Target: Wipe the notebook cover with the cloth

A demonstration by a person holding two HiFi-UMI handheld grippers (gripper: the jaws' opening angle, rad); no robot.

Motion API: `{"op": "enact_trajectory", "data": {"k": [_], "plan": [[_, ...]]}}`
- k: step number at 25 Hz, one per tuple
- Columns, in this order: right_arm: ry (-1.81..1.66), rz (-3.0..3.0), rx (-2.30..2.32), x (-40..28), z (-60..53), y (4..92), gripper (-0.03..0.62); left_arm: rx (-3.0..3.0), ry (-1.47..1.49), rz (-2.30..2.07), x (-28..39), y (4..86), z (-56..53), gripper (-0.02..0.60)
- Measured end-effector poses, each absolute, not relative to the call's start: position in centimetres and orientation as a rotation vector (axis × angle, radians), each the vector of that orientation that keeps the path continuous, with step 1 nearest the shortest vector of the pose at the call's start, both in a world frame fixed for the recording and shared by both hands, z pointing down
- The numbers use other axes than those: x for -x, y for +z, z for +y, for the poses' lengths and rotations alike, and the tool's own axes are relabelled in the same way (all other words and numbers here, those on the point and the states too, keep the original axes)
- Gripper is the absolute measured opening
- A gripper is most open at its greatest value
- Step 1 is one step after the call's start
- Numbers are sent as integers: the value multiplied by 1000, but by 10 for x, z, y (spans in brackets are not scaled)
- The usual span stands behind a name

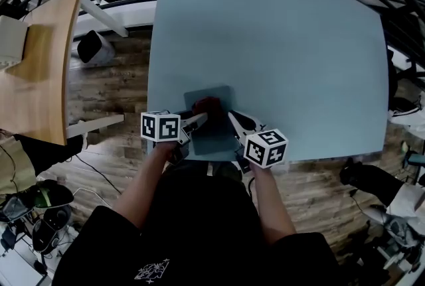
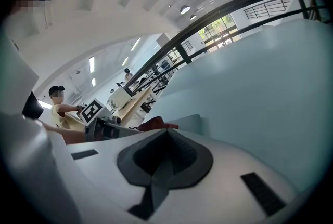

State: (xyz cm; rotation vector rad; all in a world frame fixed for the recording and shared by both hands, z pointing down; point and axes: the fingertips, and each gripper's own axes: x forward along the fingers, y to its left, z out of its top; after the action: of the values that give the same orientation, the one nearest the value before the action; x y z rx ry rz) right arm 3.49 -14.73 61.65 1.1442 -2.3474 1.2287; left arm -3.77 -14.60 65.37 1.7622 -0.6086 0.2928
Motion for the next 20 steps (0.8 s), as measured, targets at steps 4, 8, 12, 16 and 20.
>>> {"op": "enact_trajectory", "data": {"k": [4,8,12,16,20], "plan": [[1216,-2360,-1100,-24,-150,616,5,-1743,281,-630,50,654,-144,127],[1204,-2368,-1066,-15,-150,615,6,-1729,274,-657,63,653,-140,127],[1190,-2381,-1033,-7,-152,614,5,-1718,266,-685,75,654,-138,127],[1182,-2393,-998,-5,-151,615,5,-1706,254,-718,83,653,-134,127],[1179,-2399,-966,0,-149,612,5,-1687,236,-756,96,650,-130,127]]}}
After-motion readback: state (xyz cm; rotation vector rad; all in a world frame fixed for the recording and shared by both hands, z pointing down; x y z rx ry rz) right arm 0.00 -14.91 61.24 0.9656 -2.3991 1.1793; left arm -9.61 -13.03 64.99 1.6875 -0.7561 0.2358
